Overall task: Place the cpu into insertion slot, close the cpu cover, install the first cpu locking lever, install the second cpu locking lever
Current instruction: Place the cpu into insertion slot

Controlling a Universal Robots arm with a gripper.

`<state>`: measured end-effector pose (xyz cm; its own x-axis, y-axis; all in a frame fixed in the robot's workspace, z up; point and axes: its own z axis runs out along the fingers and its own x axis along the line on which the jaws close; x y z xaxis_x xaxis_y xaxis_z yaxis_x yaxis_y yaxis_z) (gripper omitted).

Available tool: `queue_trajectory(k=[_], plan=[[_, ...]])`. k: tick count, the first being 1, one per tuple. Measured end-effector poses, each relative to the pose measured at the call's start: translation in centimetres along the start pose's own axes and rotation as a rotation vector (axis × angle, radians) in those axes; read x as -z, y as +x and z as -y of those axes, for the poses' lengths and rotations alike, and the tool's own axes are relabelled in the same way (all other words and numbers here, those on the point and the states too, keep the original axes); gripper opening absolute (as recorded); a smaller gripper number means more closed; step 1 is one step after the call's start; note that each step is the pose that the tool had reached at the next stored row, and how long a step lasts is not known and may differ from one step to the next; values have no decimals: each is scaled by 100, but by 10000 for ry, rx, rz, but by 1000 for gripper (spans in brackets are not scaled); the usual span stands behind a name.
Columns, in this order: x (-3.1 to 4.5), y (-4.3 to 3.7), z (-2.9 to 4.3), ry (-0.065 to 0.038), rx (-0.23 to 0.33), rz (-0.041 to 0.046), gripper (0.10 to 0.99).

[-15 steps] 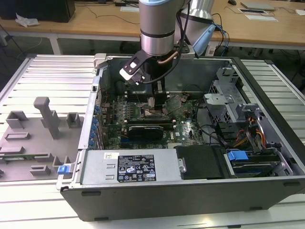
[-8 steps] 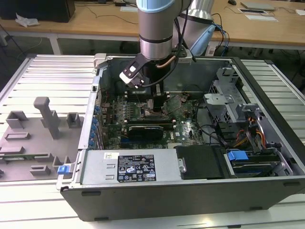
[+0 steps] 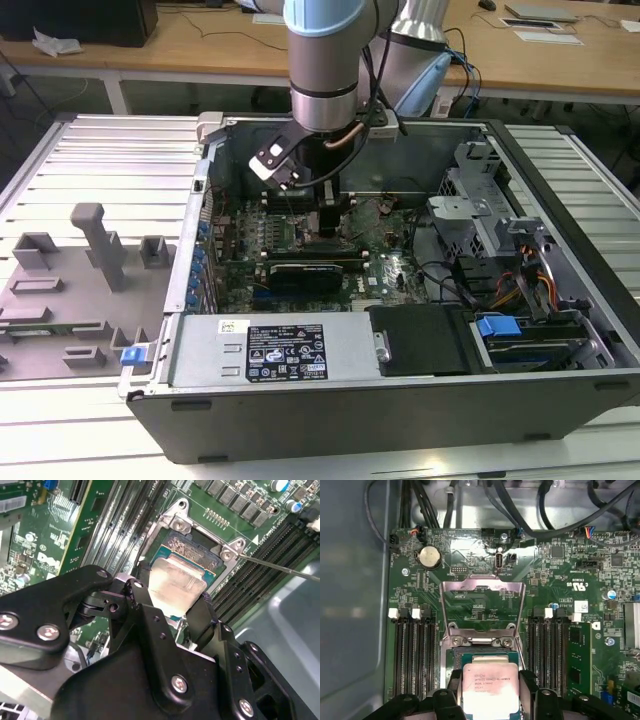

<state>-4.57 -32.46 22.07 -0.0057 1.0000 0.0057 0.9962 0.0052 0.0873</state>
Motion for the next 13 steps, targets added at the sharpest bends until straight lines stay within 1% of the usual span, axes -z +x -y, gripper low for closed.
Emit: queue_trajectory(k=[2, 7, 10, 13], plan=[[-31, 15, 5, -1, -31, 5, 541], [-80, 51, 18, -2, -64, 12, 541], [-107, 60, 27, -2, -94, 33, 541], [-160, 72, 39, -1, -160, 83, 541]])
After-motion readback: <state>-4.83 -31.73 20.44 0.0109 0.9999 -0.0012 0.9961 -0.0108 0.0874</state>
